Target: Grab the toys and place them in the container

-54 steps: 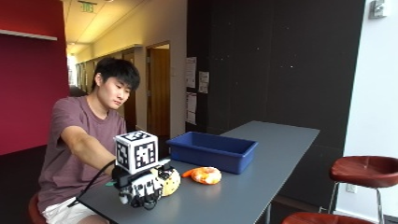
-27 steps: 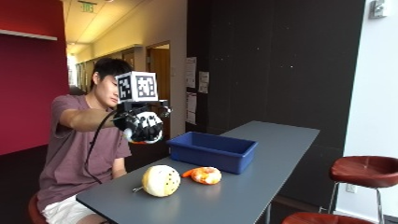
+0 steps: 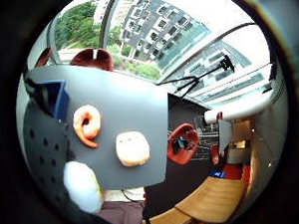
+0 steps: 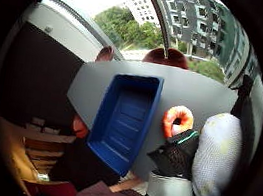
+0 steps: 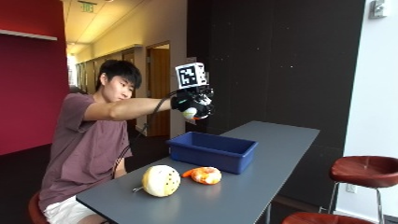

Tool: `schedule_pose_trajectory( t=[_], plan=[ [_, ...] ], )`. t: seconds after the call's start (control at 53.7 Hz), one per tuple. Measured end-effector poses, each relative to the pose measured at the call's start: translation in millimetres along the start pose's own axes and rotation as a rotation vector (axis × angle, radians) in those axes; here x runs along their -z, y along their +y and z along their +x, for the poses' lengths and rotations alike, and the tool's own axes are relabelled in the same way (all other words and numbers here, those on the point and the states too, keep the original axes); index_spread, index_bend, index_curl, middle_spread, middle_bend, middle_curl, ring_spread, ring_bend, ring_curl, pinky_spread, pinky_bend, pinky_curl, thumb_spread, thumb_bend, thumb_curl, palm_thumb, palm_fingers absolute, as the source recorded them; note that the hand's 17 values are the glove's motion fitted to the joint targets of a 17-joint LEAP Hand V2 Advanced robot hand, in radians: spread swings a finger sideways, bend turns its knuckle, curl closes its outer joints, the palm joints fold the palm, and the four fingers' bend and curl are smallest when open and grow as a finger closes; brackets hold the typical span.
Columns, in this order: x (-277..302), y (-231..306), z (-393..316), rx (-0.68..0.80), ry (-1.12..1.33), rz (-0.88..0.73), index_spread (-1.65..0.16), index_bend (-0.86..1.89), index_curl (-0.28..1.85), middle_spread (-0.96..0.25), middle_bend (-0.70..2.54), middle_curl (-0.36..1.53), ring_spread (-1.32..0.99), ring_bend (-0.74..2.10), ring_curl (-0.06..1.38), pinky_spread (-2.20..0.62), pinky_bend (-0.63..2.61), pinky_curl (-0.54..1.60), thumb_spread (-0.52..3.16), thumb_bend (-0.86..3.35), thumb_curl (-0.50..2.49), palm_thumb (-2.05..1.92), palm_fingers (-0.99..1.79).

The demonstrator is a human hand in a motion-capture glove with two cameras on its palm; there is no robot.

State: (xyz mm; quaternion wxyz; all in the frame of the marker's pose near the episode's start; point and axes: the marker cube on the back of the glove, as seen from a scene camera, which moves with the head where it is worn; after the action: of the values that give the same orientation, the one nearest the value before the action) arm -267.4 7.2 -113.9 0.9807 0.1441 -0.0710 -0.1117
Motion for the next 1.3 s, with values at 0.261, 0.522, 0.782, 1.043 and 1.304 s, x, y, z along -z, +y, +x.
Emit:
schedule_pose_trajectory(
  t=[0.261,0.522,0.782,1.043,1.304],
  plan=[
    [-42,-41,-112,0.396,0.064,-0.001,-0.31,0.82,1.08,-0.14,1.32,0.81,-0.34,1.52,0.73,-0.43,1.28,0.75,0.69,-0.01,1.00,0.58,0.96],
    [-90,-66,-186,0.305,0.078,-0.055,-0.32,0.77,1.14,-0.14,1.31,0.82,-0.34,1.52,0.73,-0.43,1.27,0.76,0.68,-0.01,1.05,0.58,0.94],
    [-132,-67,-193,0.200,0.199,-0.298,-0.30,0.34,1.10,-0.18,1.00,0.75,-0.31,1.51,0.72,-0.38,1.28,0.73,0.84,-0.05,1.01,0.45,0.30],
    [-111,-53,-191,0.315,0.033,-0.338,-0.23,0.00,0.64,-0.03,0.22,0.45,-0.07,0.62,0.41,-0.05,1.12,0.55,1.18,-0.07,0.64,-0.07,-0.48],
    [-51,-46,-86,0.251,0.108,-0.273,-0.20,0.02,0.38,0.02,0.11,0.36,0.00,0.42,0.33,0.02,0.95,0.45,1.25,-0.06,0.45,-0.07,-0.37]
  ],
)
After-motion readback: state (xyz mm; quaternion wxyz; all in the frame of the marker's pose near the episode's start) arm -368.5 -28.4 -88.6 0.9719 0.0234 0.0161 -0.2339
